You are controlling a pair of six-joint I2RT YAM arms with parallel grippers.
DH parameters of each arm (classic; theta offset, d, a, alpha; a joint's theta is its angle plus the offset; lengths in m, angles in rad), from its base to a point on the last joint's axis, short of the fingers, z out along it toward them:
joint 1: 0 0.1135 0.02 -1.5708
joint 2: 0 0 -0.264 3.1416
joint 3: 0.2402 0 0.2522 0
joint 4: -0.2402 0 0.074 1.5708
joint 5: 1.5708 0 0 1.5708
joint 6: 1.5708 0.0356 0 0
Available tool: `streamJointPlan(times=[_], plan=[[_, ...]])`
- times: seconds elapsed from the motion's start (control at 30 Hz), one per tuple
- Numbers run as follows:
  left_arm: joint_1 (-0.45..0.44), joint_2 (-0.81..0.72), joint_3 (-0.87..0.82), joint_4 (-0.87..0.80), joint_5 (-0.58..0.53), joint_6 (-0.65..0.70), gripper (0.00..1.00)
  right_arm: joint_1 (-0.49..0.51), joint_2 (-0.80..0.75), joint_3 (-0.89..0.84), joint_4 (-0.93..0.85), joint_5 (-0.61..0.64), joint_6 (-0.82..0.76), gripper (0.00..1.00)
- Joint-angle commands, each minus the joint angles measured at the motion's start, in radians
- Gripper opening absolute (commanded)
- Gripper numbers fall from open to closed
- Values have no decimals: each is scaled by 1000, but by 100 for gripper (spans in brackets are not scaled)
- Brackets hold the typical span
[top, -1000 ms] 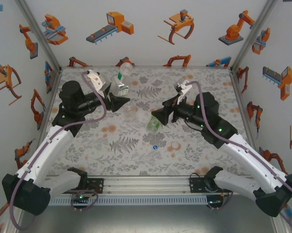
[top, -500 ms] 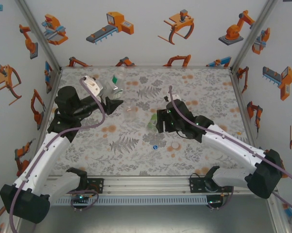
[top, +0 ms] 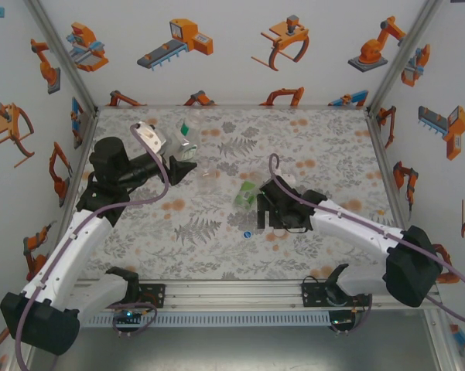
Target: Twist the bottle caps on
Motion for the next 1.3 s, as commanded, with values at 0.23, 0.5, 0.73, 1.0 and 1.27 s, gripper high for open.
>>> streamJointPlan(times=[0.23,0.5,0.73,1.0,1.27], plan=[[3,6,19,10,35,-1,3,-3,47,-19,-61,8,106,75],[-11,7,18,5,34,4,4,-80,116,10,-67,-39,65,63],[-24,10,20,-5,32,16,4,-124,158,27,-42,-99,14,60],[-28,13,22,-17,30,24,4,-126,230,46,-18,-99,0,52],[-30,25,25,-19,30,24,4,-127,270,58,-7,-75,-9,49]])
